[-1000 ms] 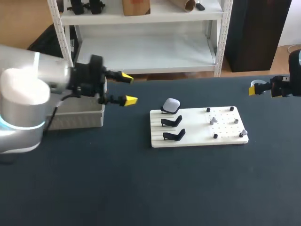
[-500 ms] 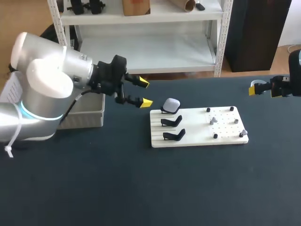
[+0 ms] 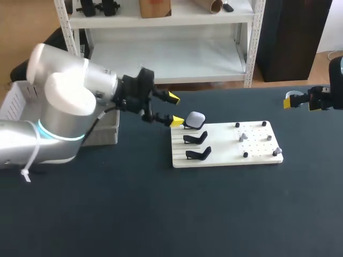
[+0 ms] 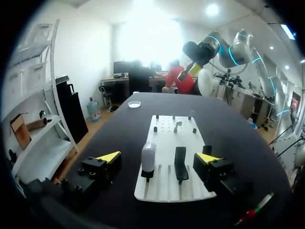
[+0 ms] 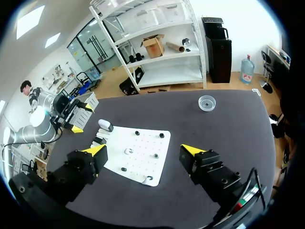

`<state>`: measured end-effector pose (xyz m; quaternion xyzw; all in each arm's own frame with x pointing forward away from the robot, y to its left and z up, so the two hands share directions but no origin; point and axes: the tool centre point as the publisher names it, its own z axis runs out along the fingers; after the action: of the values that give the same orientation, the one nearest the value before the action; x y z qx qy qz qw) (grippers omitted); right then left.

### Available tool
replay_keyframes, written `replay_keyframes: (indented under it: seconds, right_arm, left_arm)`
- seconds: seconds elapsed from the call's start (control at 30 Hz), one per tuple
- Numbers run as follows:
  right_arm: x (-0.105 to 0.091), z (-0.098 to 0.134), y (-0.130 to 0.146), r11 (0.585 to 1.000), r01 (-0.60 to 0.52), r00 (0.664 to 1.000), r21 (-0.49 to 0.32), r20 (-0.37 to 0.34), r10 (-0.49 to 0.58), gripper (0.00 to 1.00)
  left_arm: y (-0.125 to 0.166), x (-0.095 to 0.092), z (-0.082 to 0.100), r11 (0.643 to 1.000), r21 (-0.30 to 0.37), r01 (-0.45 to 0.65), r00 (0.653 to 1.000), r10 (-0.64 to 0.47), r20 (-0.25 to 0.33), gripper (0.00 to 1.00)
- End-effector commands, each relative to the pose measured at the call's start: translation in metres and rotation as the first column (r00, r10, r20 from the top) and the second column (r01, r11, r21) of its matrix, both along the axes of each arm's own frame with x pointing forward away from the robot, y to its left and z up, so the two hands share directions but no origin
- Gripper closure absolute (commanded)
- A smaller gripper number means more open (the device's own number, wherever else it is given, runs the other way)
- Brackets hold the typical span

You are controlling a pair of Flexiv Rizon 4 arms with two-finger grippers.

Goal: Pick up each earbud case from the left stands, insert the matching earbuds, close the lid, and place the case in the box.

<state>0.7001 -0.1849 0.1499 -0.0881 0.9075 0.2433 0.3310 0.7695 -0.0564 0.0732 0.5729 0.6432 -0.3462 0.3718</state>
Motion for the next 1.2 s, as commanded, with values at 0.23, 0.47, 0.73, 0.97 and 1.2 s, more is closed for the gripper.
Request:
replay_keyframes:
  seconds: [0.23,0.47,0.73,0.97,1.2]
  right_arm:
    - [0.000,0.000,0.000,1.000,-0.001,1.000,0.000,-0.001,0.001,0.00]
    - [0.000,0.000,0.000,1.000,-0.001,1.000,0.000,-0.001,0.001,0.00]
    - [0.000,0.000,0.000,1.000,-0.001,1.000,0.000,-0.001,0.001,0.00]
    - [0.000,0.000,0.000,1.000,-0.001,1.000,0.000,-0.001,0.001,0.00]
    - [0.000,0.000,0.000,1.000,-0.001,1.000,0.000,-0.001,0.001,0.00]
  left_arm:
    - [-0.010,0.009,-0.024,0.999,0.038,-0.026,0.999,0.027,-0.034,0.00]
    - [-0.009,0.014,-0.033,0.998,0.039,-0.042,0.997,0.044,-0.057,0.13]
    - [-0.011,0.015,-0.037,0.999,0.017,-0.042,0.996,0.044,-0.076,0.22]
    - [-0.018,0.017,-0.042,0.999,0.008,-0.040,0.995,0.041,-0.086,0.44]
    - [-0.024,0.018,-0.048,0.999,0.005,-0.035,0.995,0.035,-0.097,0.50]
